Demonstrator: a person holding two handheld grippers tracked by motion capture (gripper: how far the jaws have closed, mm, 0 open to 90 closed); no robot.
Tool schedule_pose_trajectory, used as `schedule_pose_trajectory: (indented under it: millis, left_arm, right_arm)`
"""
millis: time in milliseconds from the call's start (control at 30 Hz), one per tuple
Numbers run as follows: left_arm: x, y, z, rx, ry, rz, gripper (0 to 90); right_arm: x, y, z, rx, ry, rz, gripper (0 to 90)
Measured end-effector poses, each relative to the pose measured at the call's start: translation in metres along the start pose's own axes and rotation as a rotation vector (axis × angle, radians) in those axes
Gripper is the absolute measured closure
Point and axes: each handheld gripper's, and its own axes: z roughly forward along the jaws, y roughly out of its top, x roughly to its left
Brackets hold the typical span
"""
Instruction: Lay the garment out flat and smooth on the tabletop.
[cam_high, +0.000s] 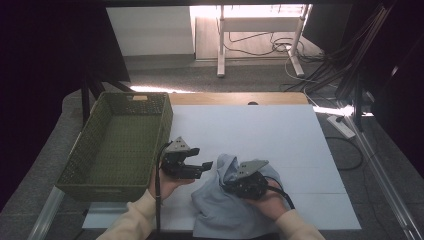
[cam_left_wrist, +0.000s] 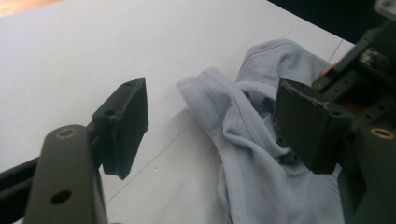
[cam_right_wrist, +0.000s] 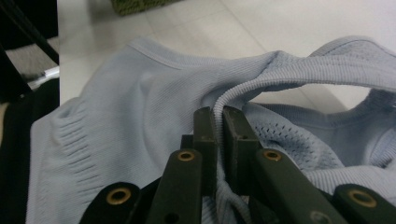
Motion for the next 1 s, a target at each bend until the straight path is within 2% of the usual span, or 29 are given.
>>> schedule_pose_trajectory:
  millis: [67, 200, 433, 567, 633, 800, 867, 1000]
  left_arm:
    - [0.000, -0.001, 0.004, 0.008, -0.001, 0.002, 27.4]
    - [0.002, -0.001, 0.012, 0.021, -0.004, -0.004, 27.4]
    - [0.005, 0.002, 0.024, 0.033, 0.006, -0.016, 27.3]
    - [0.009, 0.003, 0.028, 0.032, 0.013, -0.032, 27.4]
    - [0.011, 0.004, 0.031, 0.037, 0.014, -0.039, 27.8]
    - [0.015, 0.004, 0.041, 0.051, 0.013, -0.056, 27.7]
    - [0.017, 0.004, 0.045, 0.052, 0.011, -0.068, 27.8]
    - [0.019, 0.004, 0.052, 0.070, 0.013, -0.065, 27.8]
  right_arm:
    - [0.000, -0.001, 0.001, 0.002, -0.016, 0.002, 82.6]
    - [-0.003, -0.003, -0.005, -0.014, -0.022, 0.029, 73.3]
    - [-0.001, -0.003, -0.015, -0.022, -0.047, 0.022, 55.5]
    - [-0.004, -0.003, -0.034, -0.072, -0.076, 0.043, 51.5]
    - [-0.009, -0.005, -0.046, -0.099, -0.108, 0.066, 49.9]
    - [-0.030, -0.010, -0.070, -0.155, -0.225, 0.155, 46.8]
    - [-0.041, -0.013, -0.074, -0.164, -0.273, 0.190, 45.3]
    - [-0.056, -0.020, -0.075, -0.149, -0.327, 0.234, 43.9]
